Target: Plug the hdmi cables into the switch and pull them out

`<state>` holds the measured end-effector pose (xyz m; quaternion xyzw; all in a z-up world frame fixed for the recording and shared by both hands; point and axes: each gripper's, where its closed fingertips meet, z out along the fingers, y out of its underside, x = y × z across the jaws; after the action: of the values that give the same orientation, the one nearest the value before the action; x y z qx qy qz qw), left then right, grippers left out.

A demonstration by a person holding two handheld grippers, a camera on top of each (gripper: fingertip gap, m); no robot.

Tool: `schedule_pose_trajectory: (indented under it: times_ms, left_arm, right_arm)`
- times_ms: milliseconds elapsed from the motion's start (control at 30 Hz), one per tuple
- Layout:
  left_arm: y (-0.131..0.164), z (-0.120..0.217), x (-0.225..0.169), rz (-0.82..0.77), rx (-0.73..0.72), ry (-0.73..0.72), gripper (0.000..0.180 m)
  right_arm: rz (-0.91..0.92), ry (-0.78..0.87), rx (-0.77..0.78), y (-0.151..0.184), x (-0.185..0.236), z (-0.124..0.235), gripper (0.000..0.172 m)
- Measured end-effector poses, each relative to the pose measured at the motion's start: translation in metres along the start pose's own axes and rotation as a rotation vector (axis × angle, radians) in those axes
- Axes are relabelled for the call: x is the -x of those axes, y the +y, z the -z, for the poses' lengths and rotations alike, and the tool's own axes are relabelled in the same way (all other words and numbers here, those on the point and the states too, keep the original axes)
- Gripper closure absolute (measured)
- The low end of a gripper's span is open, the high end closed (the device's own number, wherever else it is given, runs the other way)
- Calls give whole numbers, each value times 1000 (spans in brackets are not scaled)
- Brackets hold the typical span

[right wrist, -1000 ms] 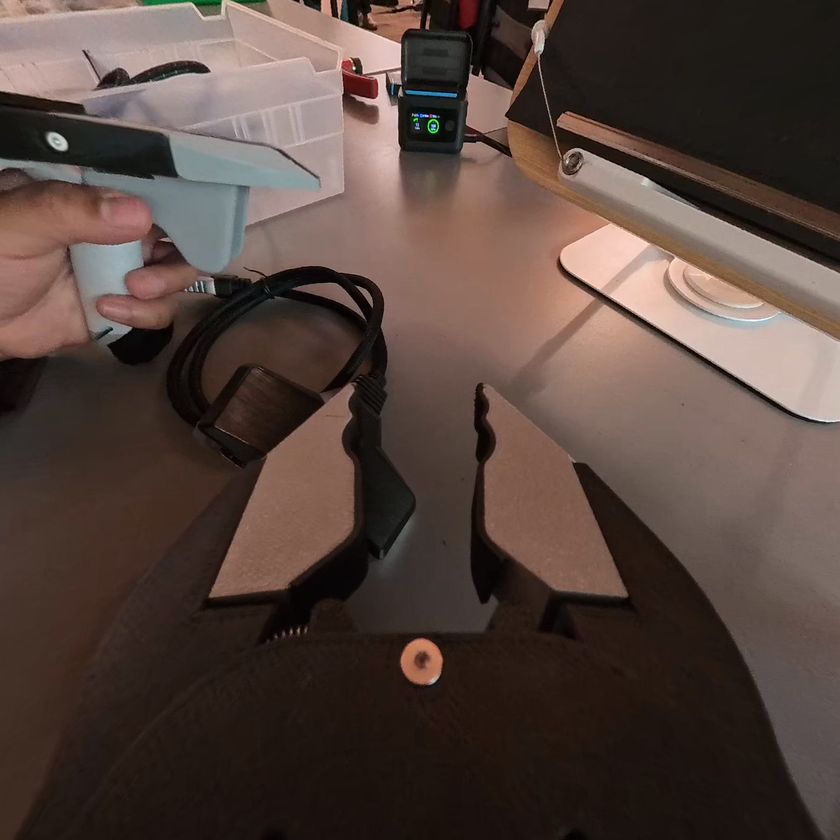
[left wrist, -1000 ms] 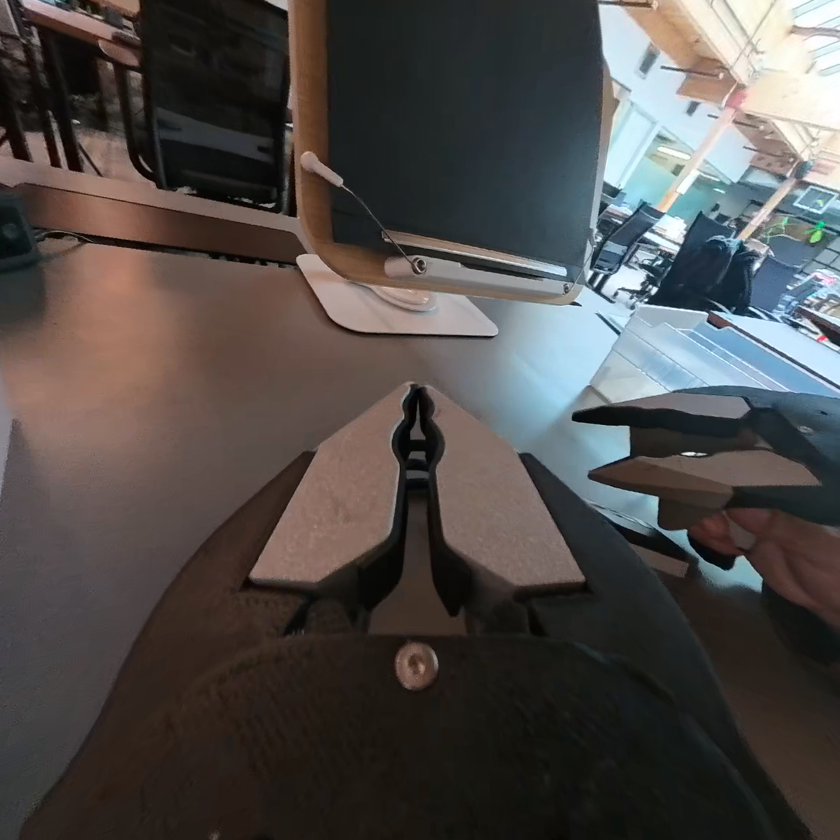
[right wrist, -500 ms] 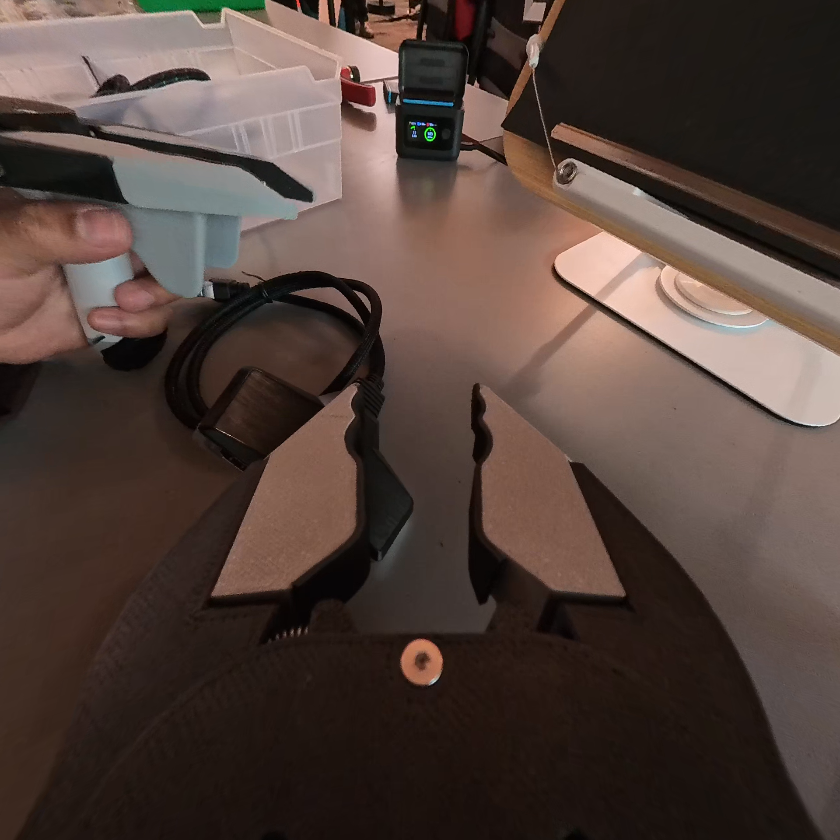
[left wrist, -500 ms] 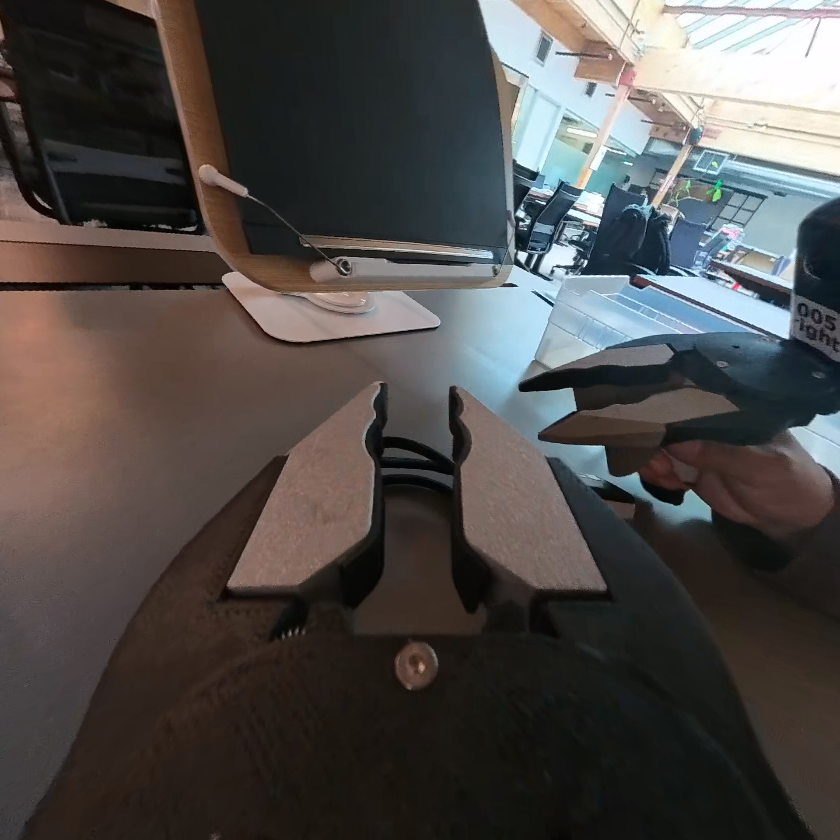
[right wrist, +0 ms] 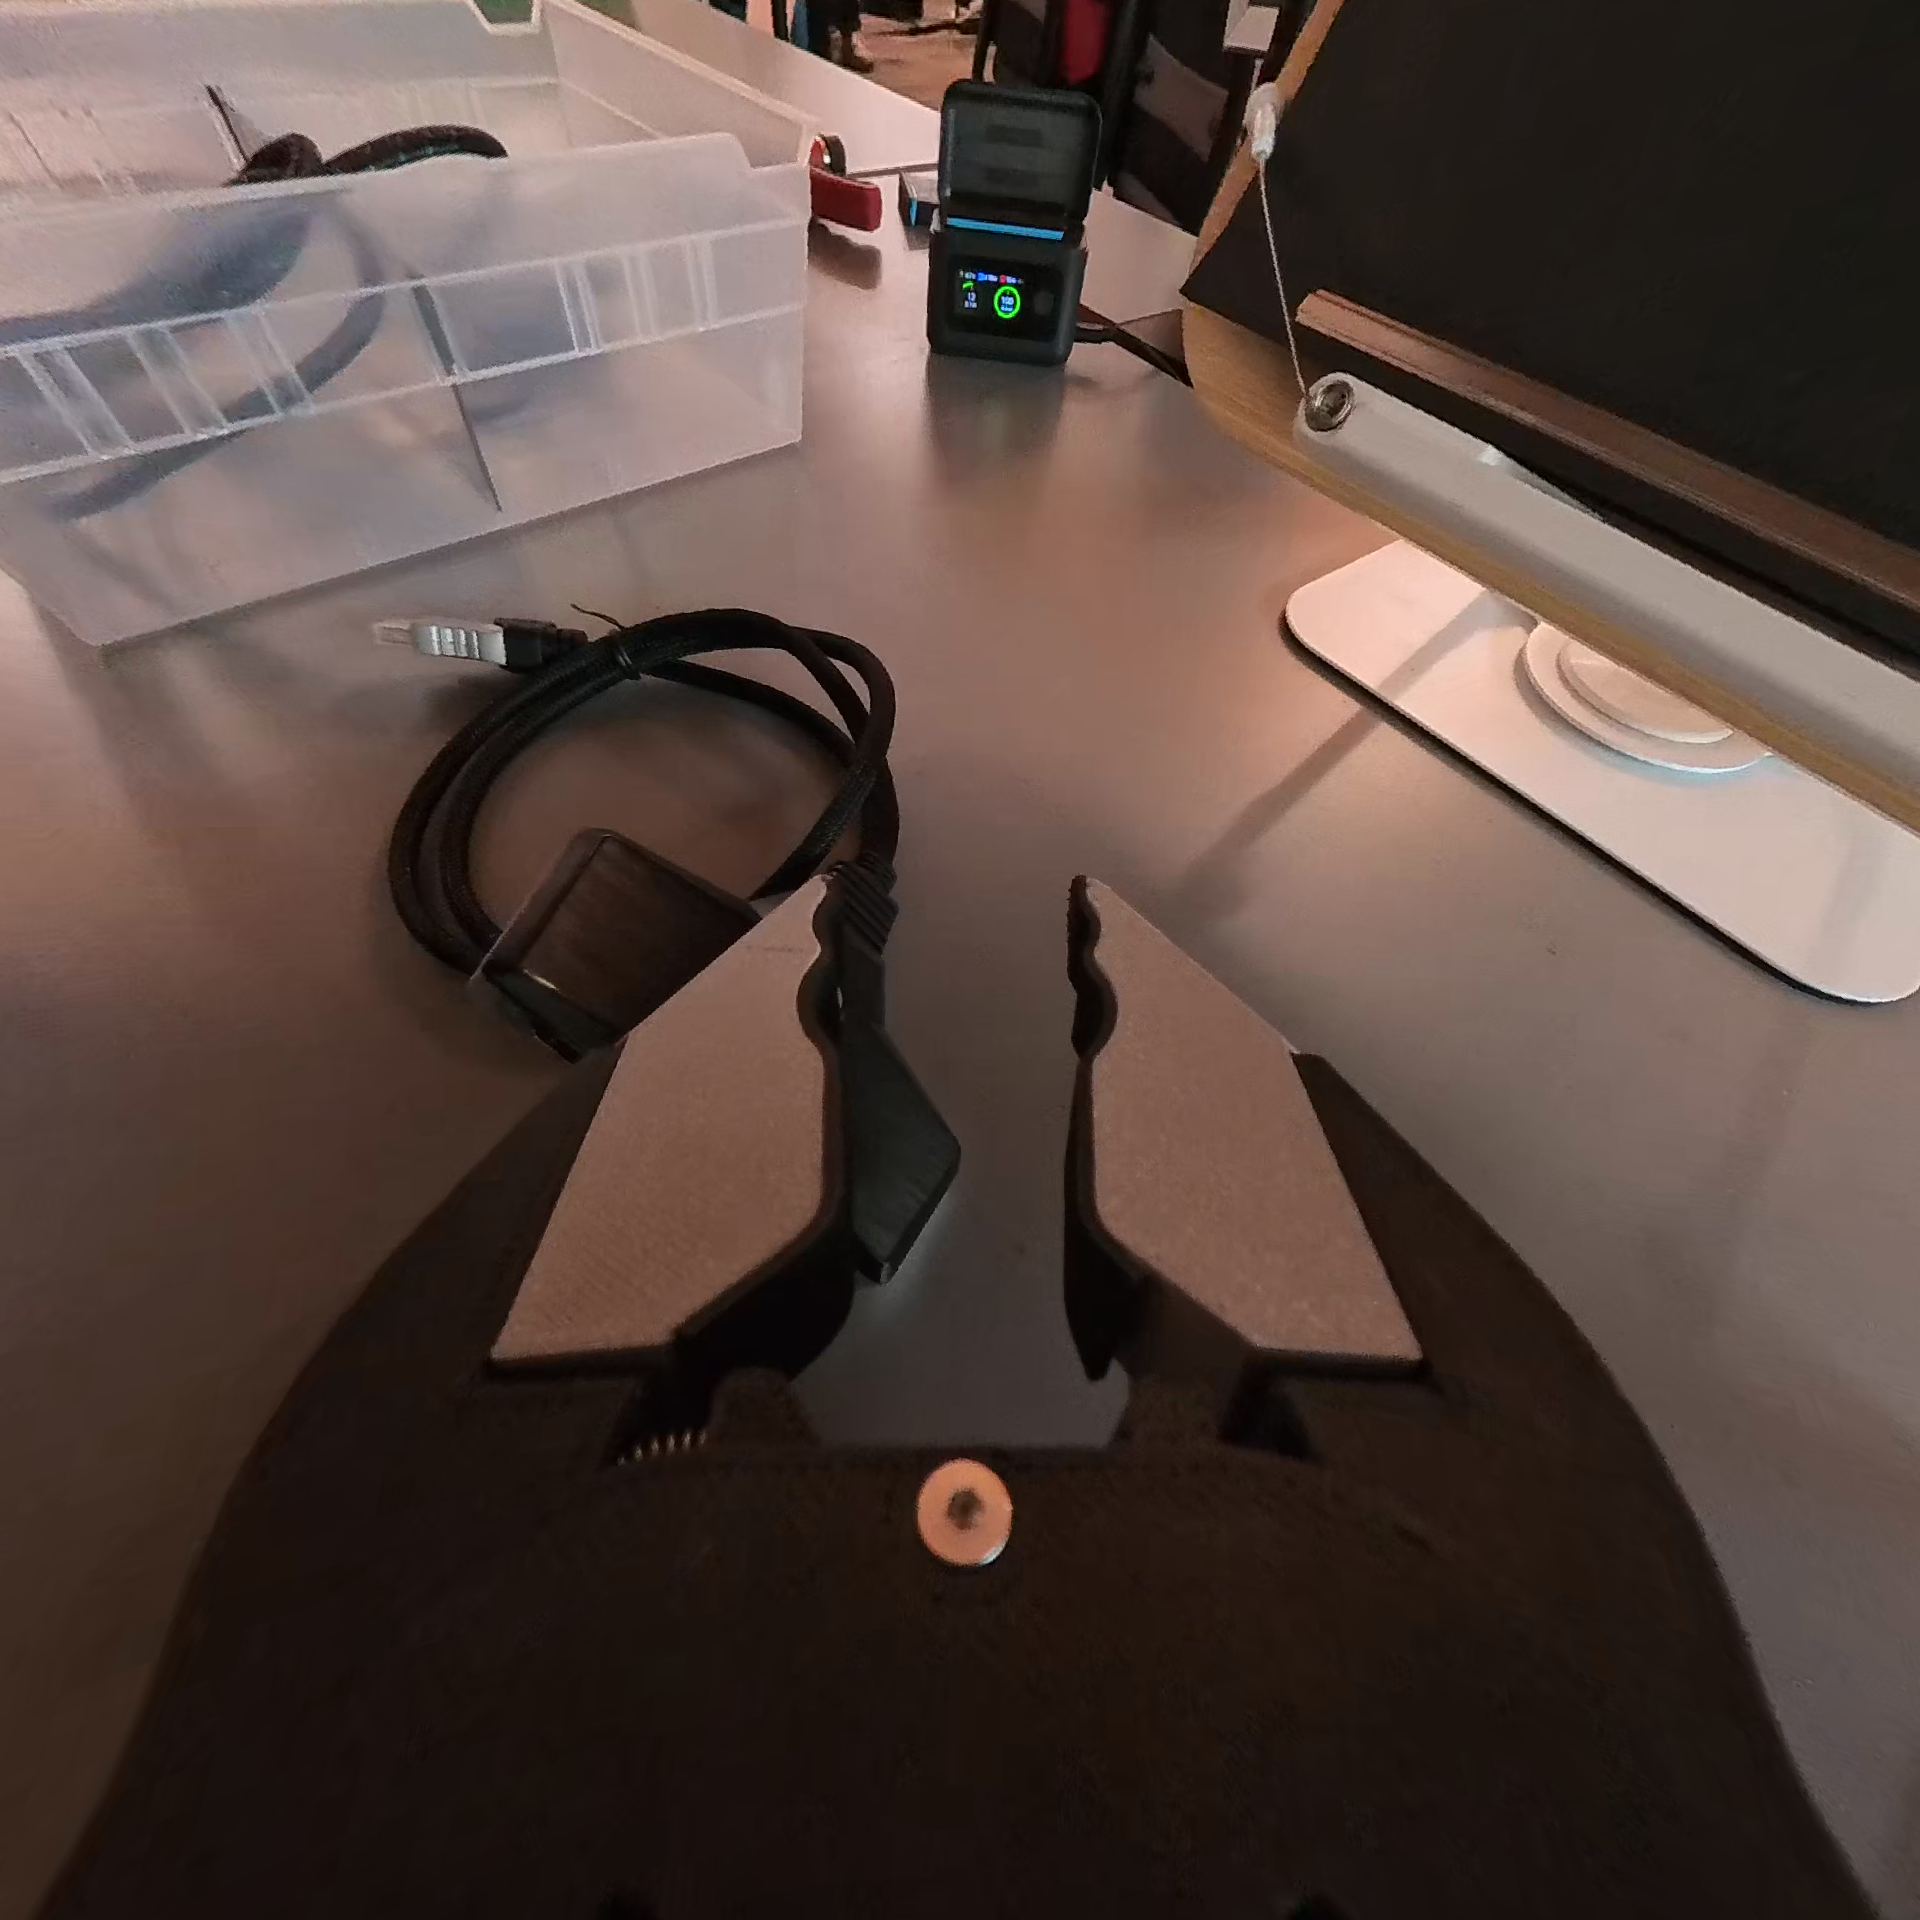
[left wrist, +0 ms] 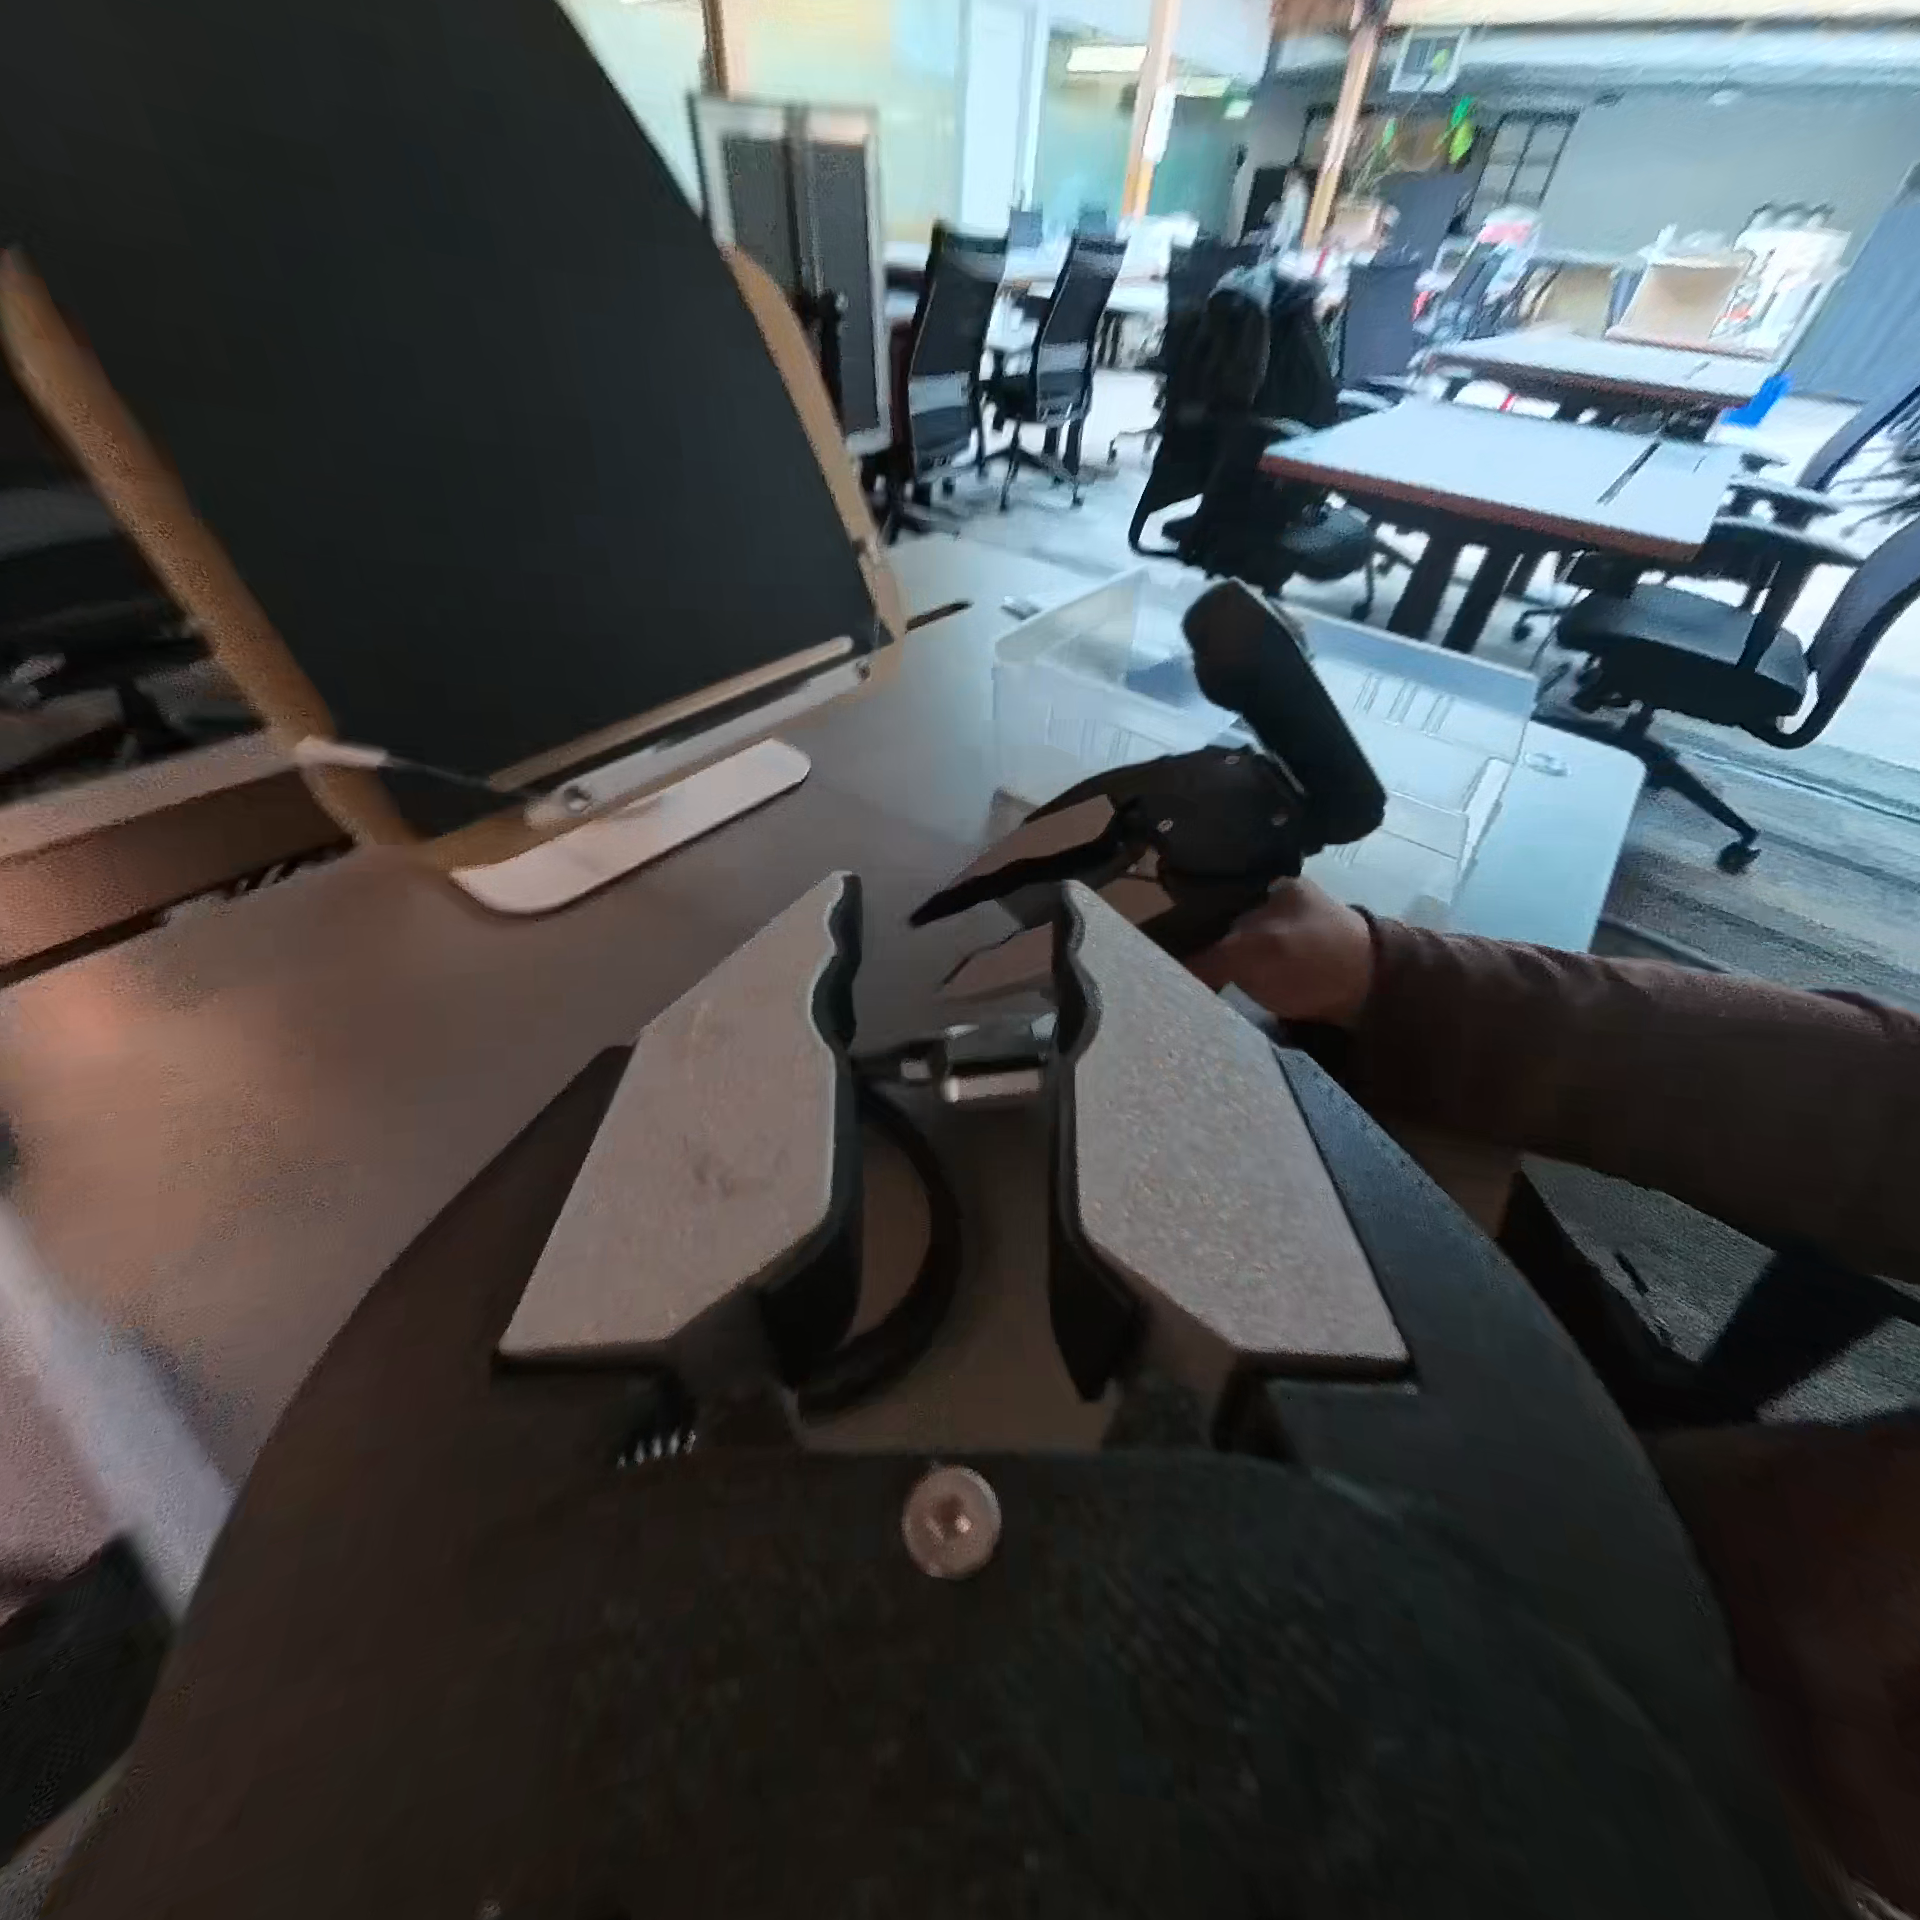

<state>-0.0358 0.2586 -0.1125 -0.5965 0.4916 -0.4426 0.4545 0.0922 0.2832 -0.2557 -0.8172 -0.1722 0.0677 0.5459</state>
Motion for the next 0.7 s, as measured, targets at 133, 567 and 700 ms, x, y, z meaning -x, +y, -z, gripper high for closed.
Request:
schedule_pose_trajectory:
  times_ms: [133, 567, 700]
  left_arm:
    - [18, 59, 45, 56, 225, -111, 136]
    - [163, 126, 136, 34, 739, -375, 157]
    - [154, 125, 136, 13, 728, -361, 176]
  right_arm:
    - [-5, -2, -24, -5, 1, 3, 133]
    - [5, -6, -4, 0, 5, 0, 133]
    - [-4, -9, -1, 1, 4, -1, 133]
